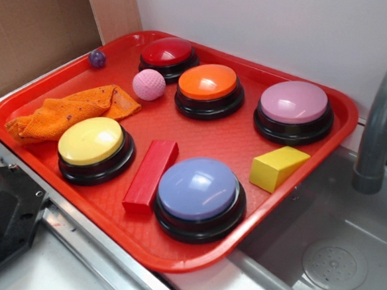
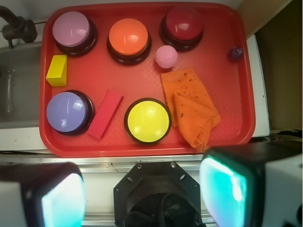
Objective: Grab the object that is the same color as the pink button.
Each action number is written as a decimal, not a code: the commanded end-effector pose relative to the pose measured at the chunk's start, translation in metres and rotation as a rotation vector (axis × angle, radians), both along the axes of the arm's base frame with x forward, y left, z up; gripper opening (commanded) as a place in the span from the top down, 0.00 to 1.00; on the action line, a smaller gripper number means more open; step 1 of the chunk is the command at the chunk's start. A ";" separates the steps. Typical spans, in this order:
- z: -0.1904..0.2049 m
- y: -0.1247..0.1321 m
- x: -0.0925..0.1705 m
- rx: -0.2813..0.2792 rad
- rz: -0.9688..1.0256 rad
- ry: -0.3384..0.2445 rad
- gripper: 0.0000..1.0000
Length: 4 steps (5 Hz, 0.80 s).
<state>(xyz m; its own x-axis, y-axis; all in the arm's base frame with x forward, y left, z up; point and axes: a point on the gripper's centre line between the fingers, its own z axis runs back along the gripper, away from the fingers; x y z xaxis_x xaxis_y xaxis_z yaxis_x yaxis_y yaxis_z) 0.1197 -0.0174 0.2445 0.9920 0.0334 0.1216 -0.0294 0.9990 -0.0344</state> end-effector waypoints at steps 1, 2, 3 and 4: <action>0.000 0.000 0.000 0.000 0.000 0.000 0.00; -0.022 0.013 0.024 -0.006 -0.028 0.024 0.00; -0.048 0.024 0.053 0.080 0.002 -0.028 0.00; -0.079 0.040 0.074 0.061 0.057 -0.074 0.00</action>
<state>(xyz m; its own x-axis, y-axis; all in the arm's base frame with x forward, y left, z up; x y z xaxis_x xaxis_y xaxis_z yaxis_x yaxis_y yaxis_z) 0.1882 0.0199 0.1556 0.9837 0.0863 0.1575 -0.0909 0.9956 0.0228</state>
